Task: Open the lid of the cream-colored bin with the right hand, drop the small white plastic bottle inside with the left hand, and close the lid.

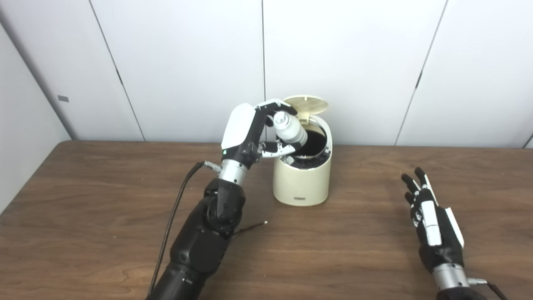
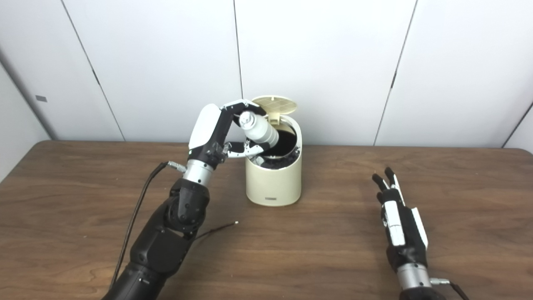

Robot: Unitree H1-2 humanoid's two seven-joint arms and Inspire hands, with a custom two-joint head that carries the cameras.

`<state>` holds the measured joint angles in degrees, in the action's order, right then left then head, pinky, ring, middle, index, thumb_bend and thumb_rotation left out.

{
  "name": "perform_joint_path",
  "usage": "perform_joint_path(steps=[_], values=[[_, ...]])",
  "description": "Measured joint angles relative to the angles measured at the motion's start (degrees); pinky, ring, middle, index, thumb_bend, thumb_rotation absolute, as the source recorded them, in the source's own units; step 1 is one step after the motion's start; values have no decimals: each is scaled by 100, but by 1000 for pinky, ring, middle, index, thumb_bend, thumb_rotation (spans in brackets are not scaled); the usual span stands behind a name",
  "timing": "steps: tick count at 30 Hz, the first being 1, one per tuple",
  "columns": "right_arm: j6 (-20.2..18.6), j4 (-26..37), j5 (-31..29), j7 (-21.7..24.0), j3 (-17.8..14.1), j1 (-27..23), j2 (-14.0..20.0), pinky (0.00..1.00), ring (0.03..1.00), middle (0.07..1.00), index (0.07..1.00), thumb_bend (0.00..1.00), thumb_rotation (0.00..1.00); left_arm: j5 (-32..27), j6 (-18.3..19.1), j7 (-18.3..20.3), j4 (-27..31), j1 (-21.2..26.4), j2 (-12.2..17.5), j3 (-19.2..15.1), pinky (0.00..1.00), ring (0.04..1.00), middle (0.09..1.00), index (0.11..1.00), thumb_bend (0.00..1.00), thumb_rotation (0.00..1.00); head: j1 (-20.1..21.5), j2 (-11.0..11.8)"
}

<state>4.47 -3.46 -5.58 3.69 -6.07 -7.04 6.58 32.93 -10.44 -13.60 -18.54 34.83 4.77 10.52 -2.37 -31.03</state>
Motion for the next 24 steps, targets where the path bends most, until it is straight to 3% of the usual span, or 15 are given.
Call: perform_joint_path(steps=[9, 14, 15, 16, 19, 24], values=[[5, -61, 24, 0, 10, -40, 33, 1000, 1000, 934, 1000, 674, 936, 9, 13, 47, 0, 1, 9, 18, 560, 630, 677, 654, 907, 0, 0, 0], [5, -62, 30, -1, 10, -41, 43, 1000, 1000, 933, 1000, 684, 940, 9, 21, 48, 0, 1, 10, 18, 521, 585, 643, 621, 884, 0, 0, 0], [6, -64, 28, -1, 10, -42, 44, 1000, 1000, 932, 1000, 684, 936, 5, 5, 33, 0, 1, 10, 15, 483, 507, 588, 555, 697, 0, 17, -17], [7, -66, 23, -1, 9, -43, 45, 1000, 1000, 931, 1000, 685, 934, 0, -25, 17, -1, 1, 10, 11, 436, 456, 552, 509, 581, 0, 18, -18], [7, -72, 17, 0, 8, -47, 50, 1000, 1000, 932, 1000, 687, 929, -32, -214, -11, -1, 1, 11, -1, 371, 436, 527, 466, 489, 0, 9, -18], [8, -74, 11, 0, 8, -48, 52, 1000, 1000, 932, 1000, 680, 938, -59, -471, -111, -3, -1, 9, -35, 347, 434, 521, 452, 475, 0, 0, -26]])
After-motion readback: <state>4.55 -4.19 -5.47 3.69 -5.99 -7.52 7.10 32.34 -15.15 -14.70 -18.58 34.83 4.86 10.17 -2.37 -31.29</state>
